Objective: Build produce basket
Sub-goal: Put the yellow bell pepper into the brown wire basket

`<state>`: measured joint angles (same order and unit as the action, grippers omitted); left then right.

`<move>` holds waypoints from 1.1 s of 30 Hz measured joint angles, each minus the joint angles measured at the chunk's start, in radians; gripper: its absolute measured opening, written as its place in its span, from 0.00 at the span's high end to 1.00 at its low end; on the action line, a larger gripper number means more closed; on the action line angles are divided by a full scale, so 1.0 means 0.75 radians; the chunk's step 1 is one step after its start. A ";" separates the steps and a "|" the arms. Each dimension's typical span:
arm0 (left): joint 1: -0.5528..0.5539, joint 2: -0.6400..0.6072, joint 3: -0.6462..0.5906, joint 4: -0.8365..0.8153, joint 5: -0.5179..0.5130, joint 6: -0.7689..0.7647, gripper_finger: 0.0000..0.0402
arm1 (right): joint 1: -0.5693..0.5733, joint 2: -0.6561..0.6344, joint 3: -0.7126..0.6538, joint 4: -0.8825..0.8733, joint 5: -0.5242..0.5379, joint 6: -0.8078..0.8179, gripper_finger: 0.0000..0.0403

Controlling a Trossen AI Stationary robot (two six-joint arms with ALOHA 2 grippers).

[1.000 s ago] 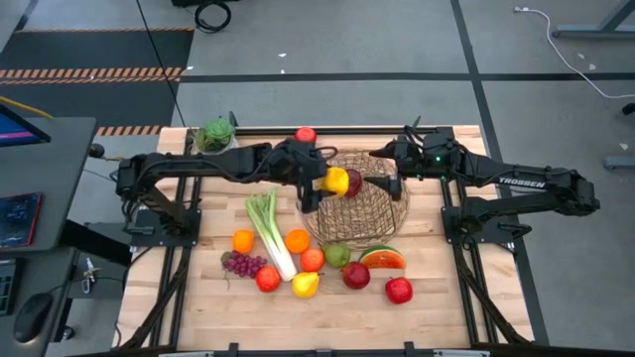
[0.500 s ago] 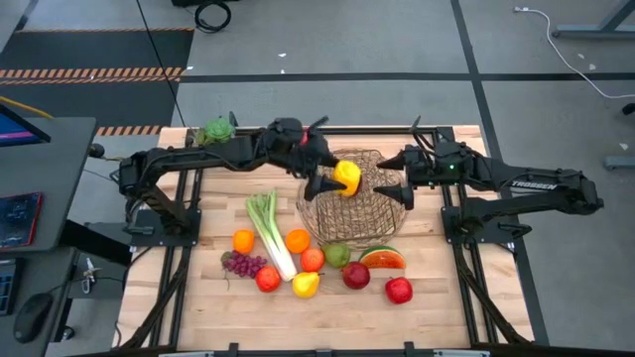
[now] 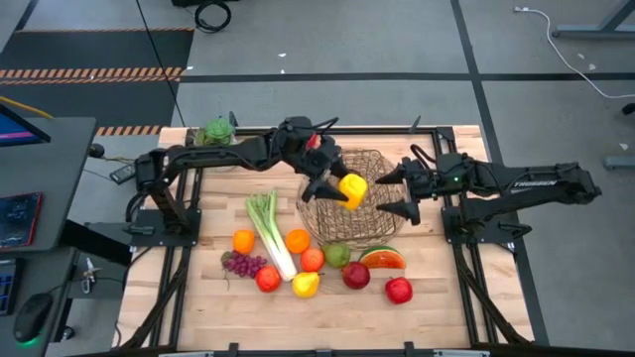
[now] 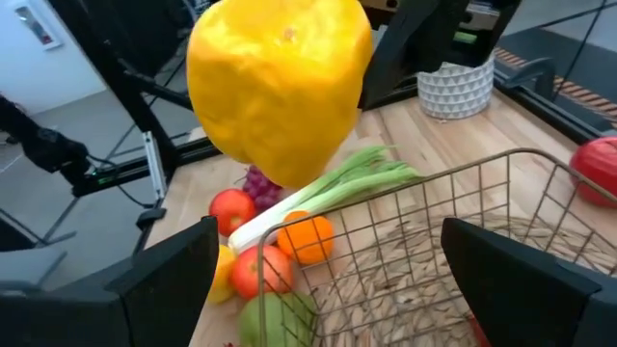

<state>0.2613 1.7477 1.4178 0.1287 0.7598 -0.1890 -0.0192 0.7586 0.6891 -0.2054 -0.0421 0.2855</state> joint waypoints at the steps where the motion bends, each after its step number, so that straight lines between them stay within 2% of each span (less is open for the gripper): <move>1: 0.001 0.001 0.000 0.000 0.023 0.014 0.21 | 0.006 0.000 0.000 0.001 0.001 0.000 0.01; 8: 0.003 0.001 0.000 0.004 0.118 0.029 0.21 | 0.041 0.004 -0.001 0.000 0.042 0.000 0.01; 20: 0.006 0.001 0.000 -0.003 0.122 0.057 0.21 | 0.046 0.004 -0.001 0.001 0.069 -0.011 0.01; 23: 0.005 0.001 0.000 -0.042 0.102 0.265 0.21 | 0.046 0.004 -0.001 -0.001 0.097 -0.014 0.01; 28: 0.004 0.001 0.000 -0.114 -0.024 0.755 0.20 | 0.045 0.004 -0.001 -0.055 0.186 -0.001 0.01; 30: 0.003 0.001 0.000 -0.143 -0.109 0.931 0.19 | 0.045 0.004 -0.001 -0.072 0.215 -0.001 0.01; 33: -0.014 -0.001 0.000 -0.150 -0.306 1.145 0.18 | 0.045 0.004 -0.001 -0.083 0.242 -0.001 0.01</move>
<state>0.2505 1.7471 1.4178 0.0158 0.5299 0.6699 0.0147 0.7616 0.6884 -0.2680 0.1392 0.2852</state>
